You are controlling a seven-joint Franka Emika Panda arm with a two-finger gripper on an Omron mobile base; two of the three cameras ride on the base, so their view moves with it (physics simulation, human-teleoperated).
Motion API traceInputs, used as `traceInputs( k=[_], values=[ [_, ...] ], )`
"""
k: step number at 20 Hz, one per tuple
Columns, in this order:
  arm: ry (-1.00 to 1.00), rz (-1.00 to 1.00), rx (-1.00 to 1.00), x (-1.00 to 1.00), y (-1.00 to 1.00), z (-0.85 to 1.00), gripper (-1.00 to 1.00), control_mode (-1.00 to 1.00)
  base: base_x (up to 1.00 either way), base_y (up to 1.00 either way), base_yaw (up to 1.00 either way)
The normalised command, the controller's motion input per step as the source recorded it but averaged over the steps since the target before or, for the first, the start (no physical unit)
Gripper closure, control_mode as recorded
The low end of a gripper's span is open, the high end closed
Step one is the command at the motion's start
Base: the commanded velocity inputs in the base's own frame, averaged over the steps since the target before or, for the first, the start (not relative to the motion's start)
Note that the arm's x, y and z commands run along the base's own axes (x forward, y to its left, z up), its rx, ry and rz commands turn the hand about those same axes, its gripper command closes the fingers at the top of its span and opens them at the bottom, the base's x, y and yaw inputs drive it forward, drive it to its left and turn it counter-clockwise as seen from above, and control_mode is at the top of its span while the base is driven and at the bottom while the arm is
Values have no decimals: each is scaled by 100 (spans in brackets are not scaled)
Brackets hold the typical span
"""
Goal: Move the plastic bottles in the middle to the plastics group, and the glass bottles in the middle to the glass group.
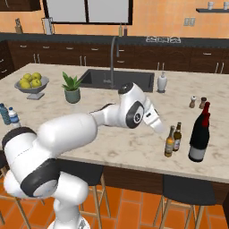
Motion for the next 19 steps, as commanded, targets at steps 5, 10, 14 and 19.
traceInputs(
  k=[5, 10, 14, 19],
  values=[
    [-19, 22, 1, -80, 55, 47, -100, -100, 0, 0, 0],
    [-16, 24, 0, -99, 53, 31, -100, -100, 0, 0, 0],
    [-11, 23, 0, -100, 67, 19, -100, -100, 0, 0, 0],
    [-12, 22, 0, -100, 67, 20, -100, -100, 0, 0, 0]
  ],
)
